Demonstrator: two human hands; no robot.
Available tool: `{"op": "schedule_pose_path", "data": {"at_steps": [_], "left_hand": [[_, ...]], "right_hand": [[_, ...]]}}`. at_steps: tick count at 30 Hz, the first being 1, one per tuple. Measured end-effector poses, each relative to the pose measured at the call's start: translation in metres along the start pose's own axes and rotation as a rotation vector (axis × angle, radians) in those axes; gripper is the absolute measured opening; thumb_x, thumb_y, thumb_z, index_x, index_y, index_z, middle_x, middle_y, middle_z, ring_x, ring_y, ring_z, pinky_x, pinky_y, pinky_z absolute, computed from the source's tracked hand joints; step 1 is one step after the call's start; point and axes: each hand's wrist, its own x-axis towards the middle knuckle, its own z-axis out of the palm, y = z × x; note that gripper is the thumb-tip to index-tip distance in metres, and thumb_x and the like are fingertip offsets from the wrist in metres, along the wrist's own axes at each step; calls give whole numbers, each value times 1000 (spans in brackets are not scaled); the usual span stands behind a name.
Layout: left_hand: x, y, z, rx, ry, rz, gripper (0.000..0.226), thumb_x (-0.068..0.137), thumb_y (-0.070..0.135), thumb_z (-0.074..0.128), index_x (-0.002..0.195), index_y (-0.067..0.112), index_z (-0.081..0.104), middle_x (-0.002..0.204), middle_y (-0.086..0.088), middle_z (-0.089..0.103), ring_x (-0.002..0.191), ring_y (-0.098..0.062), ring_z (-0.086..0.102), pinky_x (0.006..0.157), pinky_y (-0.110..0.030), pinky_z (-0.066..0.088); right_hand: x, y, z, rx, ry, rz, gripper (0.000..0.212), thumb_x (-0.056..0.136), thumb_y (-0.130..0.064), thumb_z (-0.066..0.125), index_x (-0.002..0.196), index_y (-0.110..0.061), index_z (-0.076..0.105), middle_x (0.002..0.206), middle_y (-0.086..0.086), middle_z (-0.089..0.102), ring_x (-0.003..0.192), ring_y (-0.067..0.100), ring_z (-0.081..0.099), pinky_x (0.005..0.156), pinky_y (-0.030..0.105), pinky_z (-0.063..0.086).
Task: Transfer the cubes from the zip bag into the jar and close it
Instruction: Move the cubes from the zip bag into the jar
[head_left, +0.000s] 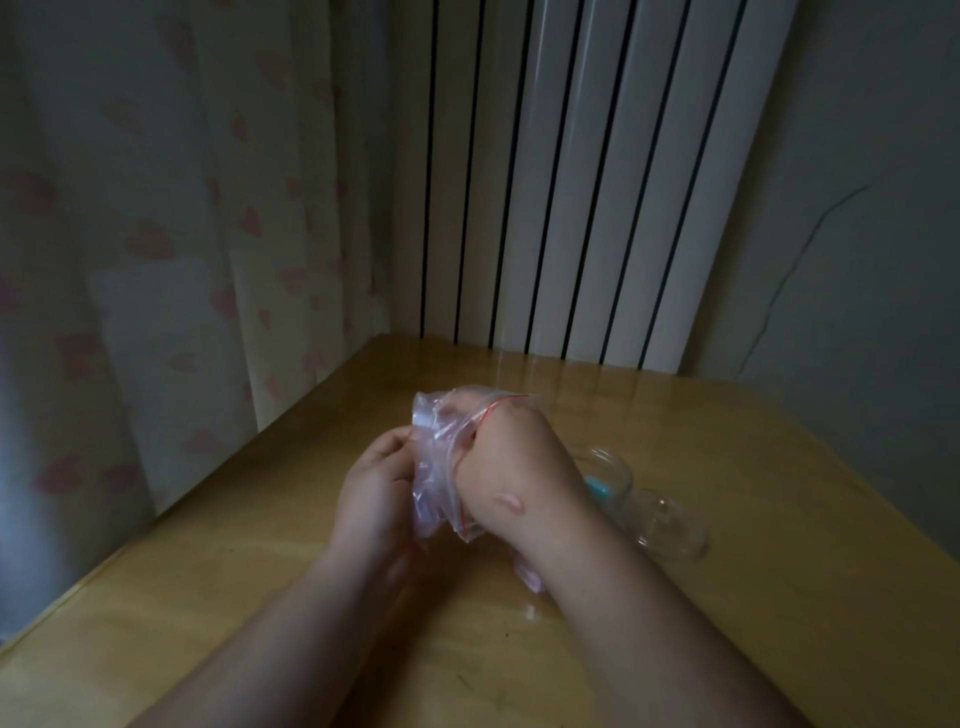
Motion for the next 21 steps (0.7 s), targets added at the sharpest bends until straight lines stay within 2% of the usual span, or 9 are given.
{"op": "schedule_pose_path", "data": {"at_steps": [4,6,8,11,14,17,21], "left_hand": [[4,2,-4,-67,83,-17,17,89,-4,53,103,1,62,80,-16,65,66,-24,64,62,-33,55],[6,2,-6,-72,124,-26,18,89,-5,53,104,-1,63,83,-17,67,68,-25,66,67,-36,57],[8,0,-5,-74,159,-49,19,89,-5,54,106,-2,63,89,-20,68,73,-27,67,76,-40,56],[7,1,-2,-87,194,-69,21,90,-5,54,109,-3,62,95,-21,68,80,-29,67,82,-41,55],[6,2,-2,-115,218,-76,27,92,-4,54,117,-5,61,104,-22,68,83,-28,67,85,-39,53],[5,4,0,-116,222,-84,27,92,-2,54,118,-4,61,110,-24,66,84,-28,66,84,-38,54],[4,4,2,-117,226,-83,17,93,-4,51,105,-1,63,101,-22,67,81,-28,66,89,-42,52]], "right_hand": [[1,-1,-13,-71,-59,-10,32,91,-10,51,120,-11,64,109,11,67,99,28,65,85,37,54],[0,2,-19,-88,-34,-60,19,92,-13,51,101,-13,68,96,7,69,87,23,65,74,35,55],[-1,7,-26,-28,59,-81,13,90,-17,53,86,-19,66,84,1,68,76,18,65,69,39,58],[-1,17,-38,18,112,-37,6,90,-27,60,96,-25,62,88,-4,67,79,15,66,72,40,60],[0,27,-53,17,148,41,9,86,-31,68,89,-26,61,83,-5,68,76,15,67,73,40,60],[-1,32,-65,-33,150,104,2,82,-24,71,82,-24,69,77,-3,69,73,17,67,73,40,60],[-3,35,-74,-92,90,196,5,80,-14,70,80,-19,72,77,2,69,67,15,64,63,32,57]]}}
